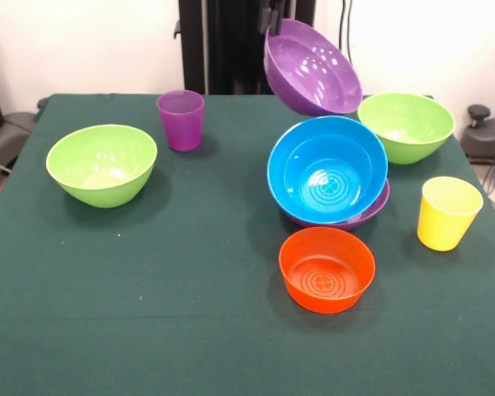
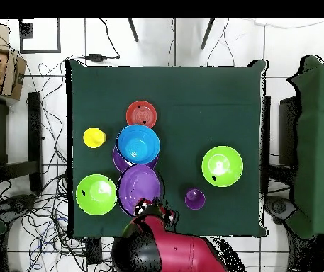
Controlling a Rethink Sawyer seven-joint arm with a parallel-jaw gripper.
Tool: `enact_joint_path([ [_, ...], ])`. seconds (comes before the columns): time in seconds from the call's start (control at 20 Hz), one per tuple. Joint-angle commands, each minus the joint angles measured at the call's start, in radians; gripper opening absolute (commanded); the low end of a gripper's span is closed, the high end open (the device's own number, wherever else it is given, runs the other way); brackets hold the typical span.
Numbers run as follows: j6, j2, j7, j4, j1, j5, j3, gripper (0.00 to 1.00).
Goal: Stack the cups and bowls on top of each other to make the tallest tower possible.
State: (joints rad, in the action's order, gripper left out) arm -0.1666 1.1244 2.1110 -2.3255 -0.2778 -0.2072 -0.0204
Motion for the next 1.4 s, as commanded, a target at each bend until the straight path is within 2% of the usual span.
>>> enact_joint_path([
  [0.05,-0.22,0.137,-0.007,-0.072,-0.004,0.07,0.105,0.0],
  [0.15,-0.194,0.137,-0.015,-0.096,-0.021,0.062,0.114,0.0],
  [0.25,-0.133,0.09,-0.007,-0.105,-0.042,0.026,0.118,0.0],
  [0.5,0.094,-0.097,0.035,-0.115,-0.069,-0.111,0.071,0.0],
  [0.75,0.169,-0.138,0.06,-0.138,-0.071,-0.182,0.029,0.0],
  [0.85,0.157,-0.131,0.06,-0.136,-0.08,-0.187,0.04,0.0],
  [1.05,0.082,-0.074,0.059,-0.139,-0.086,-0.148,0.085,0.0],
  [1.4,-0.157,0.166,-0.052,-0.187,-0.169,0.015,0.227,0.0],
])
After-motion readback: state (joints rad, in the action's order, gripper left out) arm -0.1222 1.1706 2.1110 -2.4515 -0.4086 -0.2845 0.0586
